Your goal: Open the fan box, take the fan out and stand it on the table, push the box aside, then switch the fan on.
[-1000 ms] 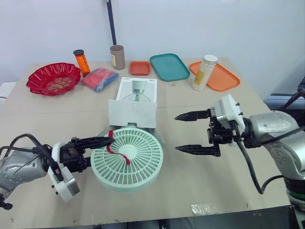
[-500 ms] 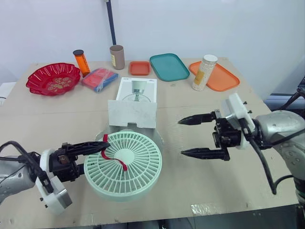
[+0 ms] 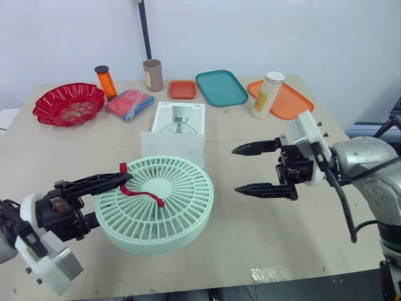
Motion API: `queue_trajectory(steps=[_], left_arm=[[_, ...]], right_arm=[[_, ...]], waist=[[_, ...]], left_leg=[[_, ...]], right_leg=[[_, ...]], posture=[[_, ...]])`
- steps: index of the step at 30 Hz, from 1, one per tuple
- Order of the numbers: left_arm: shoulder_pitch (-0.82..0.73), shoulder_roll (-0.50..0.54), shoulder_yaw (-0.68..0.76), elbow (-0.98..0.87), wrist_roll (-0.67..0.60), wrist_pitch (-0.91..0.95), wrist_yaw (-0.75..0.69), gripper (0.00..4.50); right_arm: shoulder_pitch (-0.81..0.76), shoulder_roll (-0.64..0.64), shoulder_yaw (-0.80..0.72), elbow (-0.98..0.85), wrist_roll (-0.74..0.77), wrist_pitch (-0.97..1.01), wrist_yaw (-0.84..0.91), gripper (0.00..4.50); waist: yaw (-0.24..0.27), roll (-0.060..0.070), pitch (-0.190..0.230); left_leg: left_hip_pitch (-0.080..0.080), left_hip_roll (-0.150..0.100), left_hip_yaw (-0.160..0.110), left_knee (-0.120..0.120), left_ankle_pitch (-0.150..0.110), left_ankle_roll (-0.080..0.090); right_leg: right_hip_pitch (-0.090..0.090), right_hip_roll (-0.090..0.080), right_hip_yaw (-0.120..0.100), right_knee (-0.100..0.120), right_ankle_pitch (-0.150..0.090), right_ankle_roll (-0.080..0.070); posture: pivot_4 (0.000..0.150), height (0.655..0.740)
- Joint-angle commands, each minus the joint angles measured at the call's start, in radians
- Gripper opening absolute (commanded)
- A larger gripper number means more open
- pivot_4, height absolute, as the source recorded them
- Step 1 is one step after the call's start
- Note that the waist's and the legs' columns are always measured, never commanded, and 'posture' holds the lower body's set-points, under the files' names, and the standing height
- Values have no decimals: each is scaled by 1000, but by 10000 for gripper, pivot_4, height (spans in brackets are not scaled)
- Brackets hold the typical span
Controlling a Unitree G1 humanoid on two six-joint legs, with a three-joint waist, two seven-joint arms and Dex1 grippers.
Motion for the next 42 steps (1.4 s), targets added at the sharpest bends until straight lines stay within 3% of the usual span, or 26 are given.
queue_trajectory(steps=[1,16,23,29,37,42], left_arm=[[19,-41,95,-60,-59,55,-30,20292],[50,-217,403,-247,-172,574,-27,20292],[74,-262,571,-191,-216,760,-47,20292],[74,-285,680,-70,-179,882,-11,20292],[67,-331,673,117,-81,864,22,20292],[6,-325,587,202,-50,858,49,20292]], right_arm=[[-20,-4,3,3,-5,-10,23,45000],[-25,26,42,24,-40,-40,73,45000],[-38,50,69,42,-53,-51,90,45000],[-61,81,79,57,-63,-46,79,45000],[-84,174,69,-12,-68,-11,-82,45000],[-105,213,80,-18,-78,-6,-134,45000]], waist=[[0,0,0],[0,0,0],[0,0,0],[0,0,0],[-1,-2,0],[2,-4,-1]], left_leg=[[0,0,0,0,0,0],[0,0,0,0,0,0],[0,1,0,0,0,0],[0,1,0,0,0,0],[0,1,-1,0,0,0],[0,1,-2,0,0,-1]], right_leg=[[0,0,0,0,0,0],[1,1,0,-1,0,0],[1,1,0,-1,0,0],[1,1,0,-1,0,0],[1,2,0,-2,0,-1],[1,1,-1,-2,0,-1]], posture=[[1500,7255],[1500,7255],[1500,7255],[1500,7255],[1500,7255],[1500,7255]])
